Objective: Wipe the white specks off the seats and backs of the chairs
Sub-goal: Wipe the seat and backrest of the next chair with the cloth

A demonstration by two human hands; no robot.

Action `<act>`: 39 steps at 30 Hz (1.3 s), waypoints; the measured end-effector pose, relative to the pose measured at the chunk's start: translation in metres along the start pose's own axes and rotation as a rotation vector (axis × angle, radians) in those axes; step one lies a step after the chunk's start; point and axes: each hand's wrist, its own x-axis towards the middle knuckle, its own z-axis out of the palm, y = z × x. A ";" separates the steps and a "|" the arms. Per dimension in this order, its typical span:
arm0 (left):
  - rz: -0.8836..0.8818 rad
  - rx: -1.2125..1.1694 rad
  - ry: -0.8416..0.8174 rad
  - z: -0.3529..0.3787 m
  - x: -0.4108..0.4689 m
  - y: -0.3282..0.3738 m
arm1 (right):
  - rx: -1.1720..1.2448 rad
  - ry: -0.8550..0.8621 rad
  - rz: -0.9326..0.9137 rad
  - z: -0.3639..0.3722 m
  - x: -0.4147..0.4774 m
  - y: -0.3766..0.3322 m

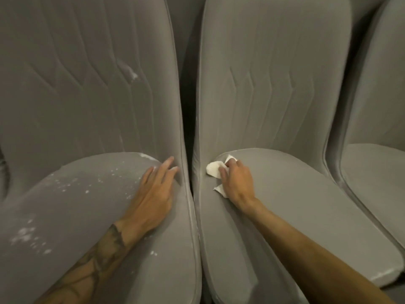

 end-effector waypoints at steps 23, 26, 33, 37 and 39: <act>-0.564 0.173 -0.092 -0.055 -0.089 -0.033 | 0.117 -0.023 -0.527 0.050 -0.013 -0.080; -0.600 0.217 -0.114 -0.066 -0.111 -0.052 | 0.054 0.008 -0.517 0.059 -0.015 -0.096; -0.625 0.281 -0.145 -0.099 -0.146 -0.127 | 0.067 0.088 -0.495 0.061 -0.012 -0.118; -0.566 0.264 -0.129 -0.115 -0.153 -0.175 | 0.049 0.051 -0.456 0.061 -0.016 -0.140; -0.527 0.247 -0.125 -0.120 -0.155 -0.196 | -0.156 -0.010 -0.436 0.069 -0.021 -0.144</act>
